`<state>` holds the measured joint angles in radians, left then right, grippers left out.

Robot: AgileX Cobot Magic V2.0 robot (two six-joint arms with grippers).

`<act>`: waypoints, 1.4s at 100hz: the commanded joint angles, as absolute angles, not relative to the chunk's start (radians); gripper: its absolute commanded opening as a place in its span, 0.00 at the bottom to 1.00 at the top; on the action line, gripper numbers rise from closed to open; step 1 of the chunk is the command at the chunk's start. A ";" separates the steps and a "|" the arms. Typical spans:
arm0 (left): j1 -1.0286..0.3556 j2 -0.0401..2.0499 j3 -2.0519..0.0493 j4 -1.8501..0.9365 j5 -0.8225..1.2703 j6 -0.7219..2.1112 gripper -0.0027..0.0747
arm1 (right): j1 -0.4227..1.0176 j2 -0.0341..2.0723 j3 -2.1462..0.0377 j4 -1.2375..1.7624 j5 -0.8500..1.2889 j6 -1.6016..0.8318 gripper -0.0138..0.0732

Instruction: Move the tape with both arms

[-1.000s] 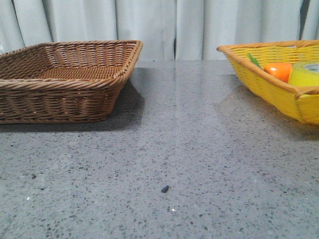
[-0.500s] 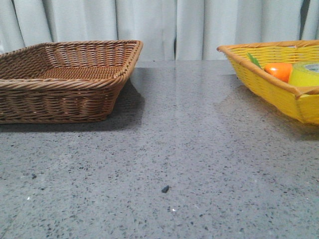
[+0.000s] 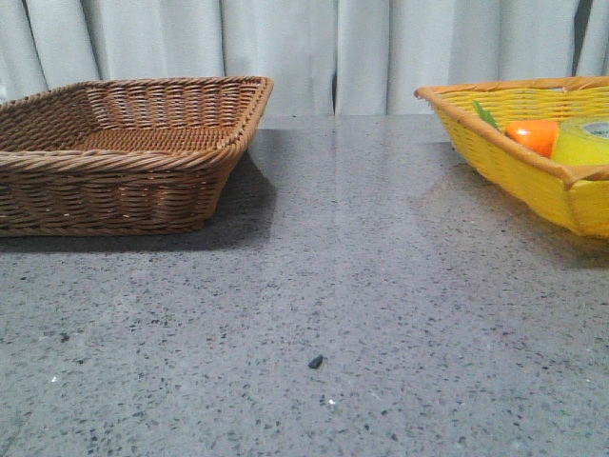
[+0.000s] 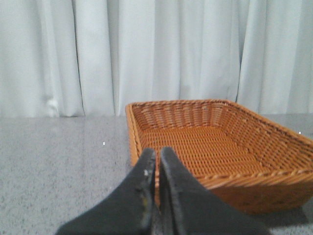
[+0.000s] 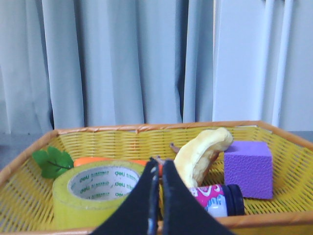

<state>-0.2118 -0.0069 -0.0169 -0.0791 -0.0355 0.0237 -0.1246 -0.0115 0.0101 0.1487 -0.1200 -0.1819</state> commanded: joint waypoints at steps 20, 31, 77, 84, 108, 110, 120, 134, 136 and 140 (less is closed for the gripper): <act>-0.209 0.000 -0.218 -0.087 0.000 0.013 0.01 | -0.125 -0.008 -0.121 0.152 0.075 -0.184 0.08; -0.209 0.067 -0.297 -0.087 0.080 0.013 0.01 | -0.125 0.062 -0.210 0.173 0.234 -0.184 0.08; -0.209 0.360 -0.457 -0.094 0.058 0.013 0.01 | -0.121 0.482 -0.463 0.224 0.383 -0.184 0.08; -0.209 0.369 -0.457 -0.094 0.033 0.013 0.01 | -0.121 0.505 -0.465 0.253 0.359 -0.184 0.08; -0.209 0.371 -0.457 -0.095 0.019 0.013 0.01 | -0.121 0.644 -0.653 0.282 0.578 -0.184 0.26; -0.209 0.371 -0.457 -0.095 0.019 0.013 0.01 | -0.121 0.654 -0.675 0.282 0.592 -0.184 0.30; -0.209 0.371 -0.457 -0.113 0.019 0.013 0.01 | -0.121 0.742 -0.779 0.288 0.650 -0.184 0.51; -0.209 0.371 -0.457 -0.132 0.019 0.013 0.01 | -0.088 0.888 -0.933 0.288 0.758 -0.184 0.58; -0.209 0.371 -0.457 -0.132 0.019 0.013 0.01 | -0.081 0.912 -0.954 0.288 0.772 -0.184 0.58; -0.209 0.371 -0.457 -0.132 0.019 0.013 0.01 | -0.067 0.951 -0.989 0.288 0.800 -0.184 0.58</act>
<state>-0.2118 0.3559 -0.4229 -0.1189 0.0987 0.0237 -0.0865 0.8754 -0.8917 0.2730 0.7919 -0.1819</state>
